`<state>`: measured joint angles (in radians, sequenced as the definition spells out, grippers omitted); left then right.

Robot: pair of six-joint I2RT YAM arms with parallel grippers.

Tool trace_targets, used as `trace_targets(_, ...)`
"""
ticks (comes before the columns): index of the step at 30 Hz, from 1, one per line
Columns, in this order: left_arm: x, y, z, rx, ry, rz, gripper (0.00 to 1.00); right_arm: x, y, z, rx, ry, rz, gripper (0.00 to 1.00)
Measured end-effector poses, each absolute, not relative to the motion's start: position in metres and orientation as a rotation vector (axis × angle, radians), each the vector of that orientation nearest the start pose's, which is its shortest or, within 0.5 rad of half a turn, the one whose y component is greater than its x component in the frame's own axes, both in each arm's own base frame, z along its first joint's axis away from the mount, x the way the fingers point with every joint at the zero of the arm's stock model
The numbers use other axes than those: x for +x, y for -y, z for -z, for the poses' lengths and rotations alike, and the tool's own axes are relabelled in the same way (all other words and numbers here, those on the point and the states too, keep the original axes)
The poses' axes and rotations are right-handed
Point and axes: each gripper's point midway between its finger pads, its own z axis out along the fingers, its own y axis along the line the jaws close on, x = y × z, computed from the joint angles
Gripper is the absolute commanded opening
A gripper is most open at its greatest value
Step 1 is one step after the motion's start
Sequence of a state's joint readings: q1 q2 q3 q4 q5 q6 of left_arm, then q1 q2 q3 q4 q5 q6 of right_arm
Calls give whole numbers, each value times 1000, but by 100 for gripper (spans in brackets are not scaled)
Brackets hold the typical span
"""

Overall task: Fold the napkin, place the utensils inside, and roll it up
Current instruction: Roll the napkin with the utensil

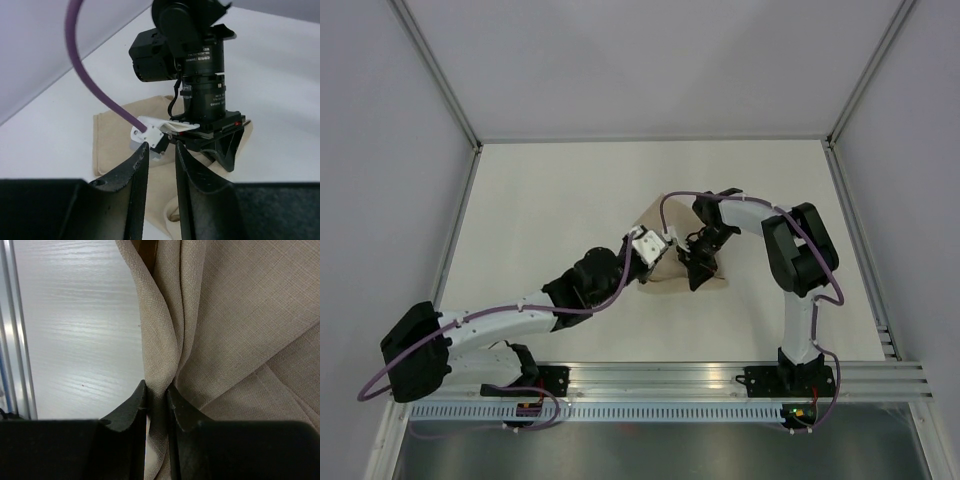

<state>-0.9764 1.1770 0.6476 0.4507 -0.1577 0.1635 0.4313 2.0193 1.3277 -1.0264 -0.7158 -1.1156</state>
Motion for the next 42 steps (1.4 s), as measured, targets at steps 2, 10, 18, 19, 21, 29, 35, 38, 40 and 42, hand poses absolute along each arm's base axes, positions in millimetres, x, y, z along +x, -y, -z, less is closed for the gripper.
trace_targets(2,244,323,-221,858,-1442,440,33,241,-206,-15,-1911,-2124,-1124,11)
trace_targets(10,206,362,-151,1202,-1386,293,39,223,-195,-15,-1832,-2258,-1294,11)
trace_targets(18,190,377,-76,1465,-1350,180,41,214,-188,-15,-1772,-2333,-1384,11)
trace_targets(19,190,379,-71,1479,-1344,174,41,213,-187,-15,-1767,-2339,-1389,11)
trace_targets(21,188,381,-60,1509,-1335,172,41,212,-187,-15,-1764,-2345,-1394,11)
trace_targets(29,182,391,-27,1608,-1315,189,43,213,-186,-14,-1752,-2354,-1403,11)
trace_targets(35,186,407,-27,1590,-1291,216,44,211,-183,-14,-1730,-2381,-1428,11)
trace_targets(38,188,408,-27,1585,-1287,230,44,212,-181,-14,-1715,-2392,-1435,11)
trace_targets(40,189,408,-27,1585,-1286,238,44,212,-181,-14,-1712,-2394,-1436,11)
trace_targets(42,190,408,-28,1585,-1285,242,45,212,-180,-14,-1709,-2397,-1438,11)
